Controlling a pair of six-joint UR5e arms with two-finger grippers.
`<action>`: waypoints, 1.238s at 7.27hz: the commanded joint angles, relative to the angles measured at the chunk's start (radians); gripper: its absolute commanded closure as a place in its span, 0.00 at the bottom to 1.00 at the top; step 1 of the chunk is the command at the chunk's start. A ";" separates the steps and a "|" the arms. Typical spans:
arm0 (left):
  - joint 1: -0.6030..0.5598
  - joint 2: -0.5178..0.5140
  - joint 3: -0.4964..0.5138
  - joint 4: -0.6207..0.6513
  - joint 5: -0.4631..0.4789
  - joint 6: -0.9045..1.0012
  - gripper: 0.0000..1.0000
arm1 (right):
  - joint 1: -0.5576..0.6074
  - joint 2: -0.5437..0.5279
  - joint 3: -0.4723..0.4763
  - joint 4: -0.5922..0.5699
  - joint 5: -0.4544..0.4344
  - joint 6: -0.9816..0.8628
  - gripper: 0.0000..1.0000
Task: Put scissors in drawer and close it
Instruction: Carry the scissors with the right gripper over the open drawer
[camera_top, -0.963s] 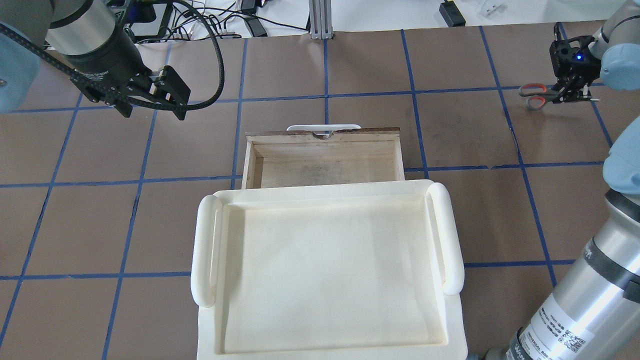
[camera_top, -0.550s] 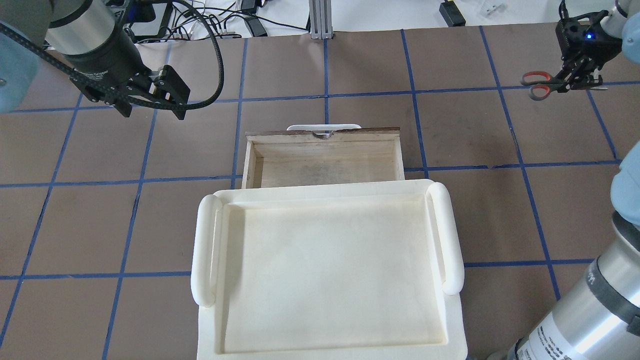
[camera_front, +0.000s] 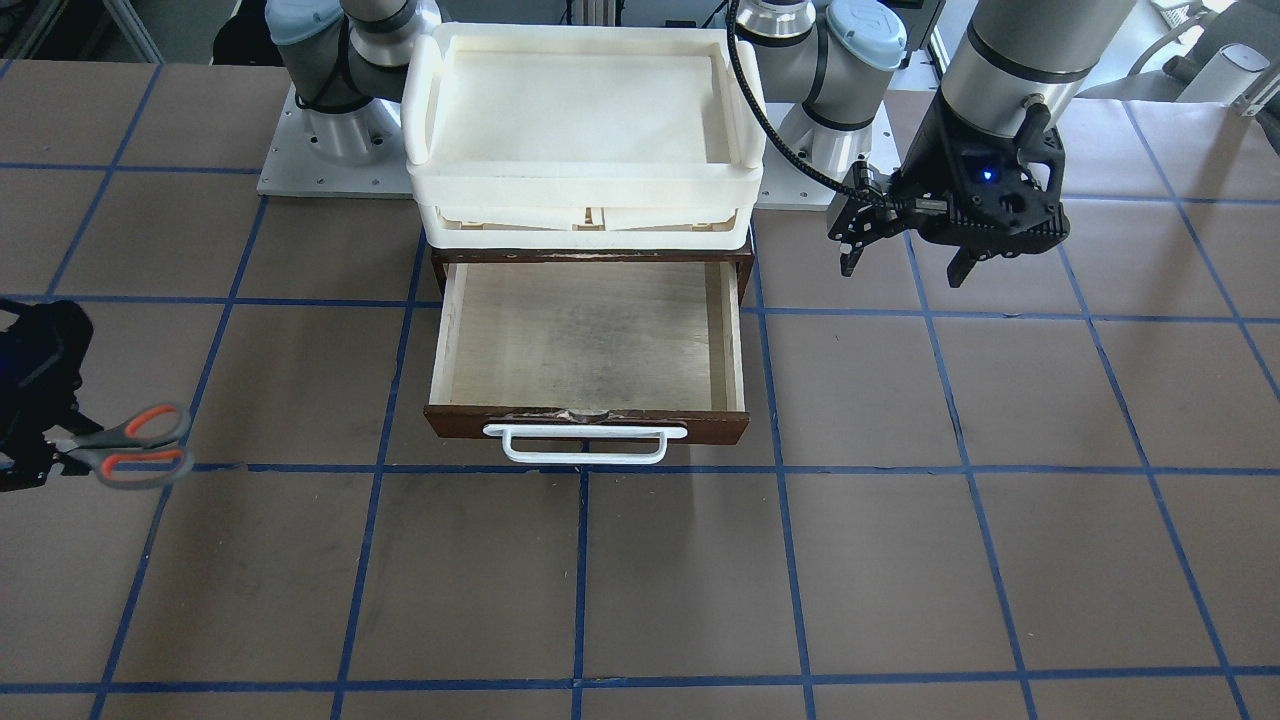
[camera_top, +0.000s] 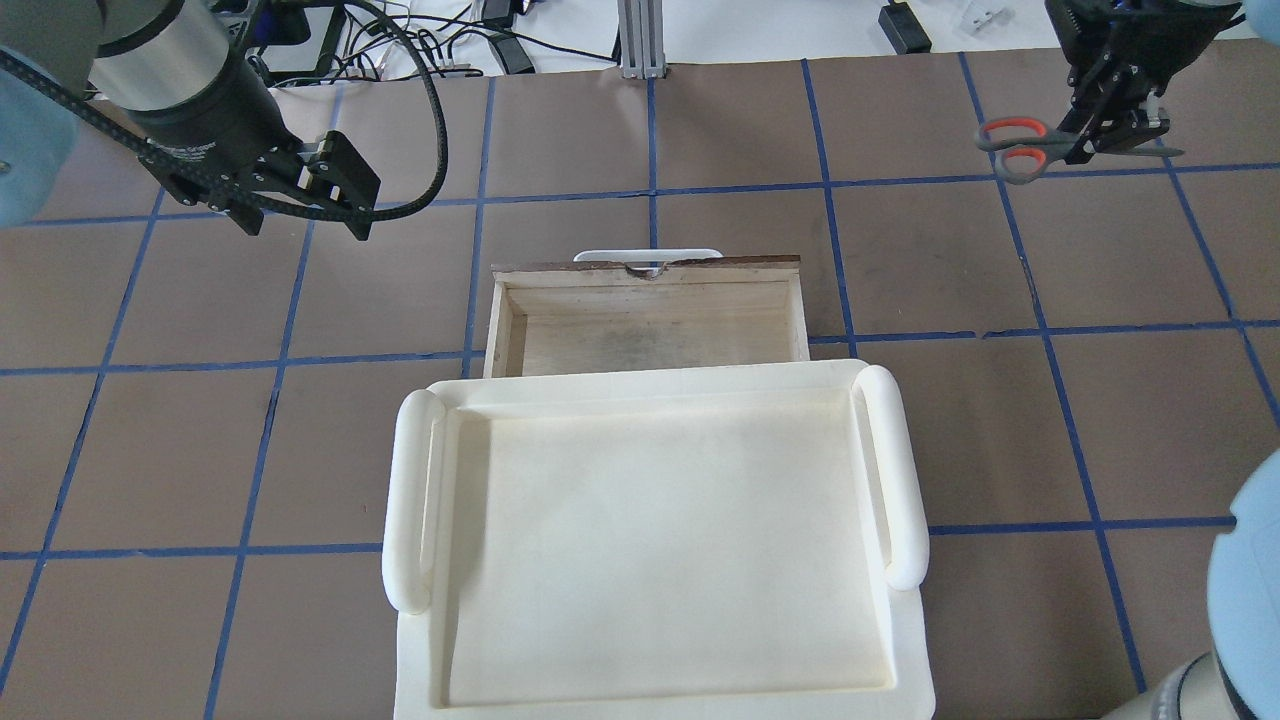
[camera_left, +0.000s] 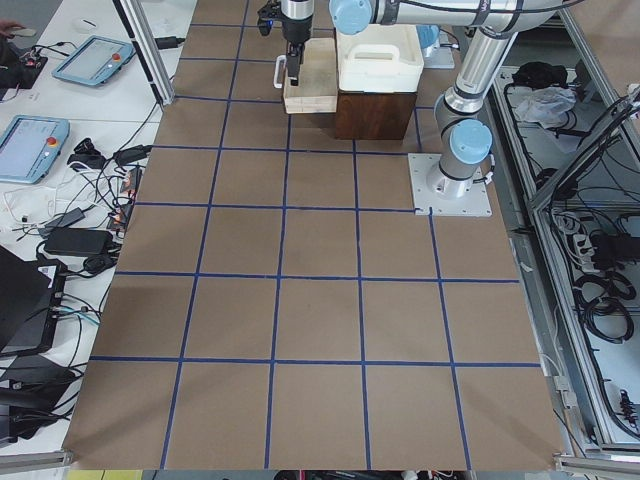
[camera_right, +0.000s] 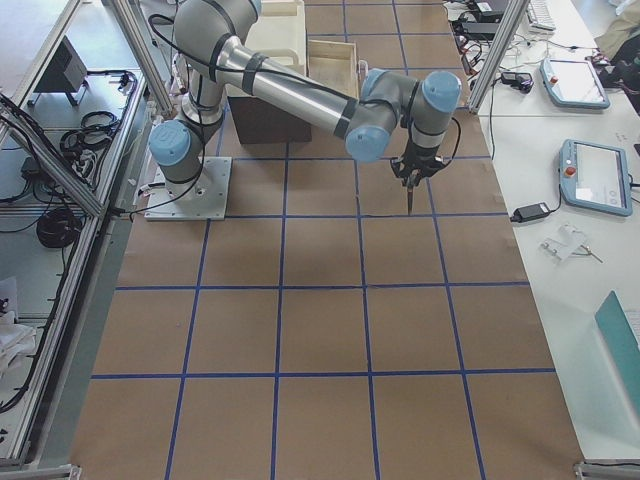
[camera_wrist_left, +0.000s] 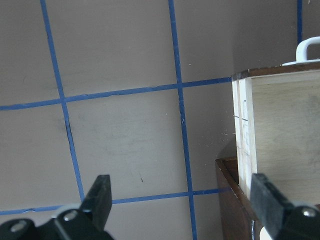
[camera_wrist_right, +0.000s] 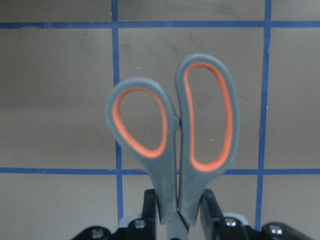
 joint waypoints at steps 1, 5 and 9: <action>0.000 0.000 0.000 0.011 0.000 -0.005 0.00 | 0.152 -0.124 0.094 0.024 -0.029 0.142 1.00; 0.001 0.000 -0.002 0.017 -0.002 0.004 0.00 | 0.515 -0.117 0.121 0.007 -0.053 0.460 1.00; 0.000 0.000 -0.002 0.016 0.004 0.004 0.00 | 0.717 0.005 0.119 -0.134 -0.043 0.715 1.00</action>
